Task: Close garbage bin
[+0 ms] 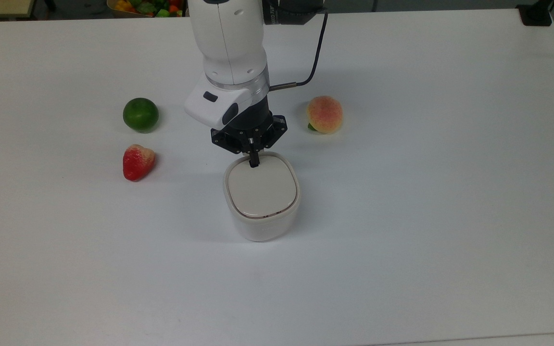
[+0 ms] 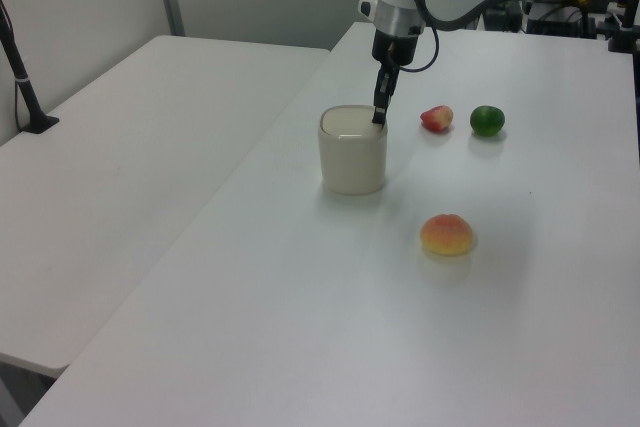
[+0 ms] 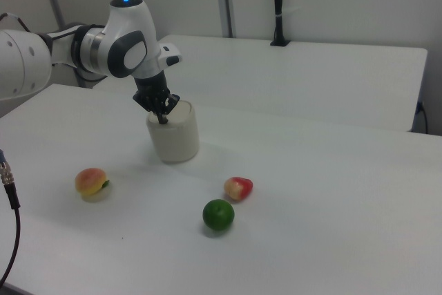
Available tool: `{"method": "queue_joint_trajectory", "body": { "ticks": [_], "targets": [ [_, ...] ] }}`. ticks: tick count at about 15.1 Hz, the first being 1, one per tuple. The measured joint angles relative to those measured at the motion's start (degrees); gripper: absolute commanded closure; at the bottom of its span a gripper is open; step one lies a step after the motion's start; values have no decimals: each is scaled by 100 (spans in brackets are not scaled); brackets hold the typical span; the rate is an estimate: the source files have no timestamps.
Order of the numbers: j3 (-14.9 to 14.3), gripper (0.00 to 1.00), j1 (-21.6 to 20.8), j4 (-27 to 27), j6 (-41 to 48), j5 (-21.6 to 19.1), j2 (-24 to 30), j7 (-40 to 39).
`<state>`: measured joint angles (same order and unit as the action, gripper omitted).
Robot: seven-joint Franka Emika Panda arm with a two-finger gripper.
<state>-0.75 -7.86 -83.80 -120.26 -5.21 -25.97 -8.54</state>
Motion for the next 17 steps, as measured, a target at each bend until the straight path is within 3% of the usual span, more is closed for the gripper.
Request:
{"method": "queue_joint_trajectory", "body": {
  "ticks": [15,16,17],
  "targets": [
    [0,100,81,36,208,-1,292,0],
    [-3,99,105,38,291,-1,355,0],
    [-10,91,127,40,384,-1,432,1]
  ]
}}
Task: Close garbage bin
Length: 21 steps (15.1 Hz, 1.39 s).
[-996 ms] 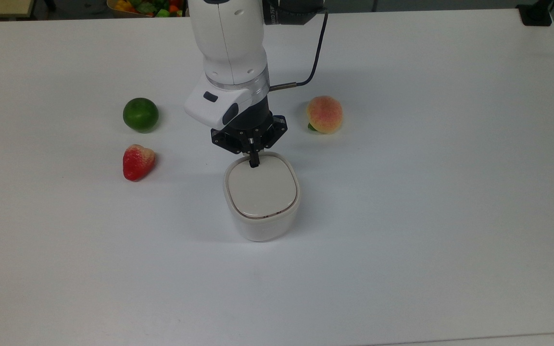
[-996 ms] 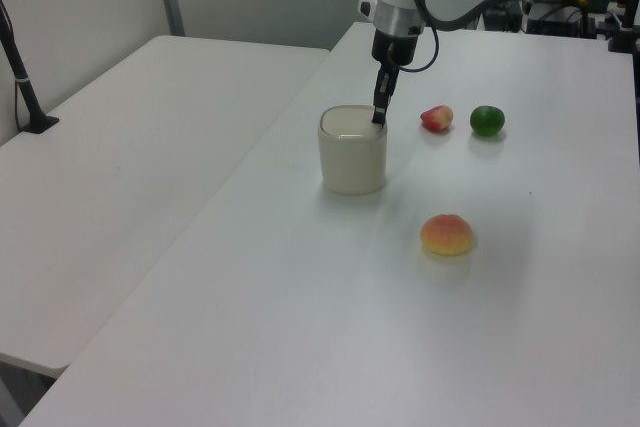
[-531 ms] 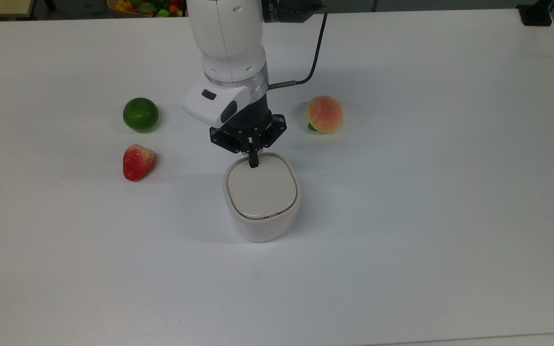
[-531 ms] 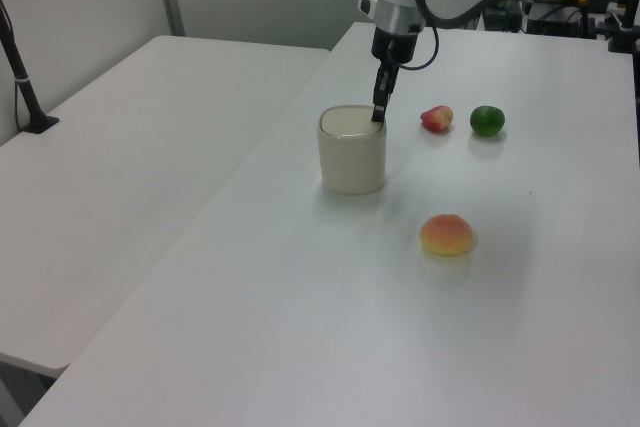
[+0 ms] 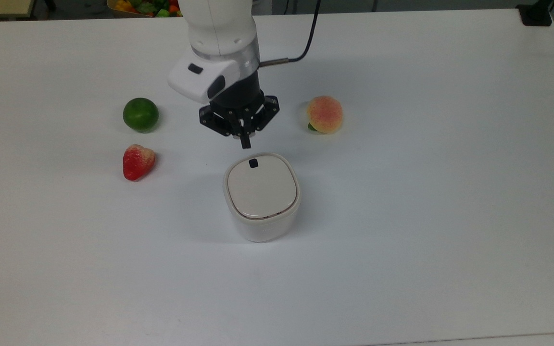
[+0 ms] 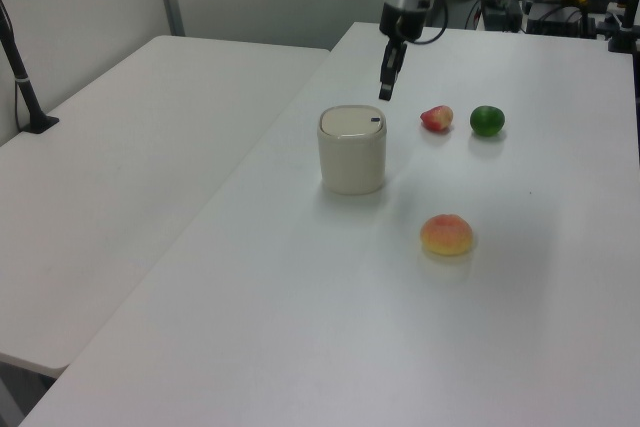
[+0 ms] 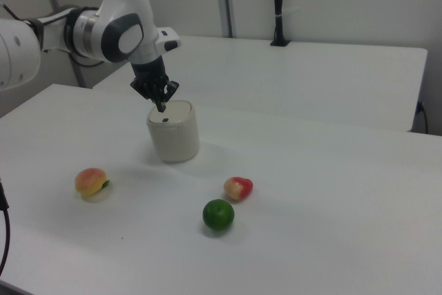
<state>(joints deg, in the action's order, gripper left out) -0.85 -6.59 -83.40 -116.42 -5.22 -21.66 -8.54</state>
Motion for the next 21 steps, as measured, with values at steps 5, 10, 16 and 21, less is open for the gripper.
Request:
{"method": "queue_joint_trajectory", "body": {
  "ticks": [5,10,16,21],
  "targets": [
    [-28,11,99,11,748,-15,533,145],
    [-54,0,256,10,1855,-21,1214,629],
    [-237,0,259,-146,2801,-19,1928,708],
    [-537,0,75,-528,3170,-19,2450,708]
  ]
}}
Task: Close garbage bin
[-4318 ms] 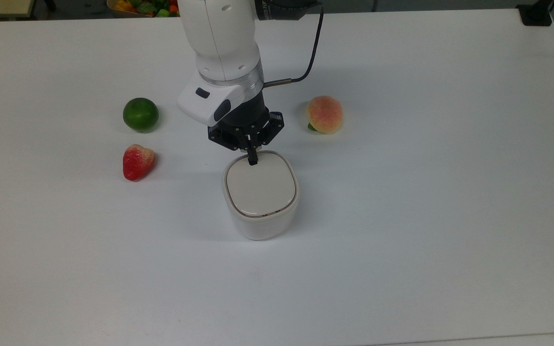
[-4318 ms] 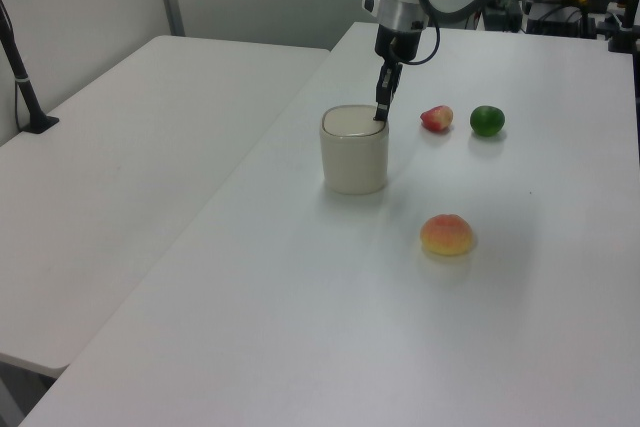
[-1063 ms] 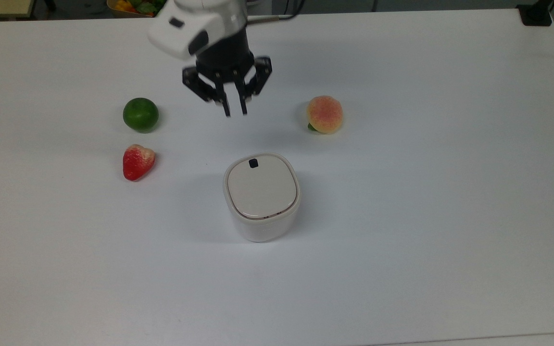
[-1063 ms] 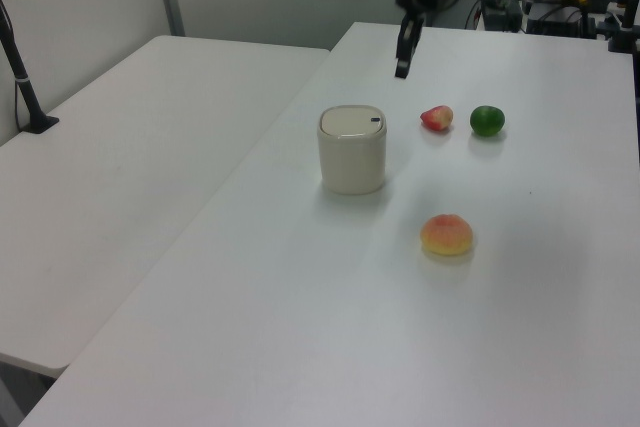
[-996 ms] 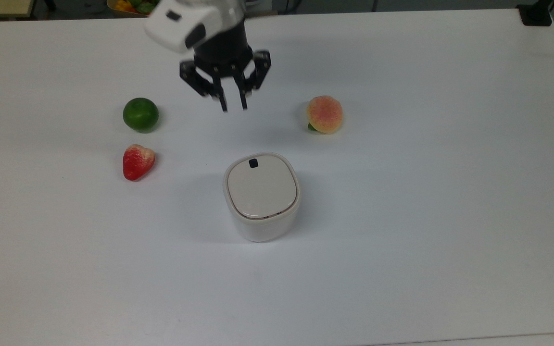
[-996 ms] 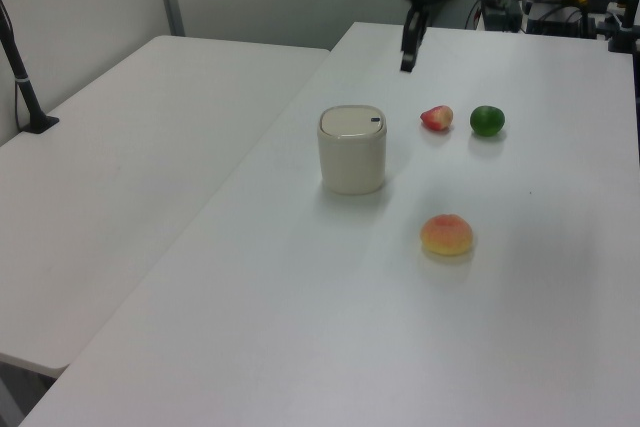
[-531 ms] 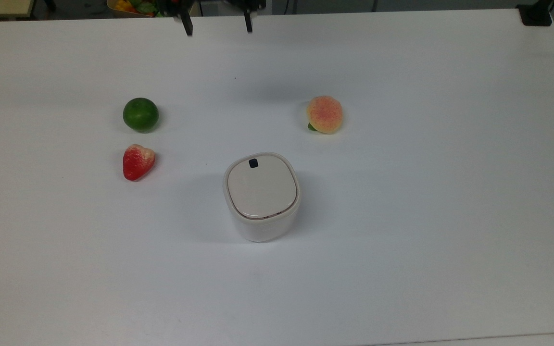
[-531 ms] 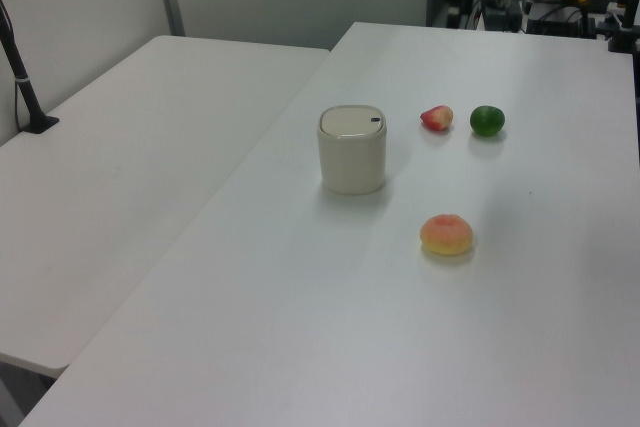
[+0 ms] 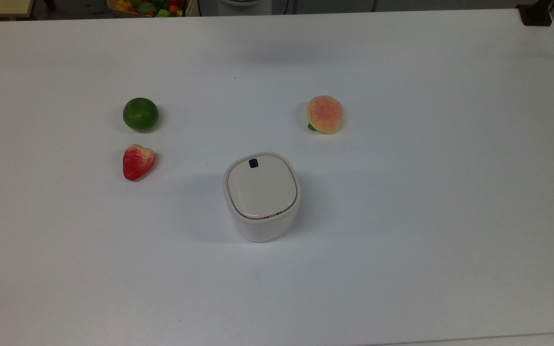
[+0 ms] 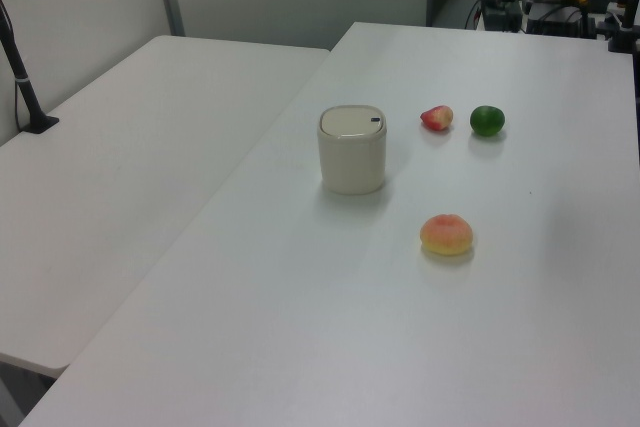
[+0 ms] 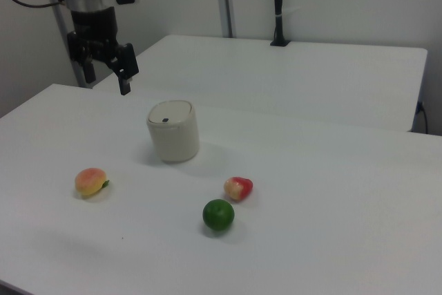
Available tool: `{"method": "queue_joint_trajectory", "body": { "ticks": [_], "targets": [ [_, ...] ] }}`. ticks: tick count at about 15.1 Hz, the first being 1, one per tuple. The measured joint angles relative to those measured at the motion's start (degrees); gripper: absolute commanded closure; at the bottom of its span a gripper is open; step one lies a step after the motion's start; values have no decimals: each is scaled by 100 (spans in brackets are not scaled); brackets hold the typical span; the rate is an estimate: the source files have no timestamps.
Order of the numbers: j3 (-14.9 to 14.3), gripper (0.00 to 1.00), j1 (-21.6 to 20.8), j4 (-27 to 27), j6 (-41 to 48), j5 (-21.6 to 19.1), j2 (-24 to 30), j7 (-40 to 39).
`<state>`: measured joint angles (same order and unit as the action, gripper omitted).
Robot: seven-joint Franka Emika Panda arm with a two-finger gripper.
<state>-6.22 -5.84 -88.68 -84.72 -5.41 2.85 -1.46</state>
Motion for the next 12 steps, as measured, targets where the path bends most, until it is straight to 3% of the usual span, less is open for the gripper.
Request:
{"method": "queue_joint_trajectory", "body": {
  "ticks": [5,8,12],
  "targets": [
    [-60,0,-129,-305,-776,6,-28,0],
    [438,0,212,-379,-1007,163,-106,0],
    [560,0,228,-480,-1041,255,-125,0]
  ]
}}
